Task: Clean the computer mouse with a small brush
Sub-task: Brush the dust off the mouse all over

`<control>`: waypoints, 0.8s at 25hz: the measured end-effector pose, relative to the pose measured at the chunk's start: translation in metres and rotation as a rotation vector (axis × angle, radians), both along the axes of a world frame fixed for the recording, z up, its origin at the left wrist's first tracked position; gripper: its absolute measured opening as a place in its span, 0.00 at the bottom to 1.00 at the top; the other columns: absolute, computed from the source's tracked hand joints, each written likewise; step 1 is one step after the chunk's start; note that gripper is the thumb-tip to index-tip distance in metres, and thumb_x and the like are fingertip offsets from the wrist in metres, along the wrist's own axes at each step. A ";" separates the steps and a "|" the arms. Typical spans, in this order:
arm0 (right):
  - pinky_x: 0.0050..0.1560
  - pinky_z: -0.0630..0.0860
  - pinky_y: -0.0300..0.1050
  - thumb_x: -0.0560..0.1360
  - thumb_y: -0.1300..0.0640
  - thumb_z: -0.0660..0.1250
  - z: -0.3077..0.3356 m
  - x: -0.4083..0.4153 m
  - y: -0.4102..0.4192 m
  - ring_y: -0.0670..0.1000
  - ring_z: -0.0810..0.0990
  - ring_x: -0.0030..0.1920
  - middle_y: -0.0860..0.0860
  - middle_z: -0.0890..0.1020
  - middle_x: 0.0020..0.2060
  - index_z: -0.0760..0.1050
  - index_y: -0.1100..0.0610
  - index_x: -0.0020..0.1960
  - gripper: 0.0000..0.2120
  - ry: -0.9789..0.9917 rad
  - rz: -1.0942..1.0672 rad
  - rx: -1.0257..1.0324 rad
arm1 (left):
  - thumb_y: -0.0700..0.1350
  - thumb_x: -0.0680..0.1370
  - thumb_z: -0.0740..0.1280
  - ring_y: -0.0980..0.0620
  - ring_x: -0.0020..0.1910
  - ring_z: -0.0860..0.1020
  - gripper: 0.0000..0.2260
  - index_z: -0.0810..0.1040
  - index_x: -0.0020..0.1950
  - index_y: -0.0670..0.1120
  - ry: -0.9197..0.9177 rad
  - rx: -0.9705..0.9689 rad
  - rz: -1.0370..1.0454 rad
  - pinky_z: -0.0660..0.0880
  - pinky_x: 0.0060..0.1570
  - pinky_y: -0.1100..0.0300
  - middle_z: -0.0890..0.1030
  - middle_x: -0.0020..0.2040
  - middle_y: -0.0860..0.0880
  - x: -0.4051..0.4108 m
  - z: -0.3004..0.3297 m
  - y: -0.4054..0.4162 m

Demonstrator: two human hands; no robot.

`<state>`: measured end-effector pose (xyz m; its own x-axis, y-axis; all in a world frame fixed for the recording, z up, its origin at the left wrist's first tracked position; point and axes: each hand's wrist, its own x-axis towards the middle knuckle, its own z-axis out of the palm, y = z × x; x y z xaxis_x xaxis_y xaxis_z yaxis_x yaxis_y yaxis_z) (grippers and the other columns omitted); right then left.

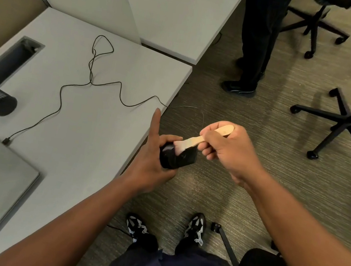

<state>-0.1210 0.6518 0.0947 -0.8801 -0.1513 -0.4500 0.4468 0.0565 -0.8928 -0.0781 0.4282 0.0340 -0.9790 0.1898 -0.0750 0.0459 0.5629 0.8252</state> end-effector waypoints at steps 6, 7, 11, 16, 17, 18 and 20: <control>0.38 0.80 0.47 0.79 0.58 0.69 -0.002 -0.007 0.019 0.49 0.83 0.35 0.52 0.88 0.36 0.83 0.52 0.47 0.05 0.221 -0.030 0.270 | 0.36 0.70 0.83 0.64 0.66 0.78 0.71 0.24 0.77 0.71 -0.010 -0.011 -0.018 0.68 0.62 0.79 0.81 0.65 0.58 0.000 -0.001 -0.004; 0.37 0.81 0.46 0.79 0.57 0.70 0.002 -0.005 0.018 0.49 0.84 0.36 0.53 0.88 0.38 0.83 0.52 0.47 0.04 0.252 0.031 0.169 | 0.35 0.70 0.83 0.65 0.65 0.79 0.71 0.24 0.76 0.73 -0.016 -0.010 -0.015 0.69 0.61 0.79 0.80 0.64 0.58 -0.001 0.000 -0.004; 0.38 0.82 0.43 0.80 0.58 0.73 0.007 0.006 0.006 0.52 0.84 0.39 0.56 0.88 0.40 0.84 0.53 0.50 0.02 0.192 0.329 -0.058 | 0.34 0.70 0.82 0.65 0.65 0.78 0.72 0.23 0.74 0.75 -0.018 -0.009 -0.021 0.74 0.60 0.74 0.80 0.66 0.54 -0.004 0.004 -0.002; 0.31 0.73 0.48 0.78 0.62 0.69 0.003 0.010 0.004 0.48 0.78 0.30 0.54 0.85 0.33 0.82 0.52 0.44 0.07 0.360 0.158 0.244 | 0.34 0.70 0.82 0.65 0.64 0.79 0.73 0.21 0.71 0.78 -0.038 -0.040 -0.001 0.73 0.57 0.73 0.80 0.61 0.63 -0.004 0.011 0.000; 0.30 0.72 0.48 0.78 0.61 0.69 0.004 0.009 0.007 0.48 0.77 0.30 0.54 0.85 0.34 0.82 0.52 0.44 0.07 0.385 0.137 0.230 | 0.34 0.69 0.82 0.64 0.64 0.79 0.73 0.21 0.71 0.77 -0.034 -0.043 -0.003 0.72 0.58 0.72 0.80 0.60 0.64 -0.004 0.012 0.001; 0.31 0.73 0.49 0.78 0.61 0.69 0.006 0.009 0.009 0.50 0.78 0.31 0.55 0.85 0.35 0.82 0.52 0.45 0.07 0.385 0.157 0.169 | 0.34 0.69 0.82 0.64 0.63 0.79 0.73 0.21 0.71 0.78 -0.037 -0.043 -0.008 0.73 0.59 0.70 0.80 0.60 0.64 -0.005 0.013 0.002; 0.34 0.77 0.51 0.79 0.58 0.71 0.010 0.011 0.007 0.57 0.81 0.34 0.56 0.86 0.38 0.83 0.51 0.47 0.04 0.343 0.291 0.049 | 0.34 0.70 0.82 0.62 0.63 0.80 0.72 0.21 0.70 0.79 -0.057 -0.040 -0.021 0.77 0.59 0.67 0.79 0.60 0.61 -0.006 0.015 0.002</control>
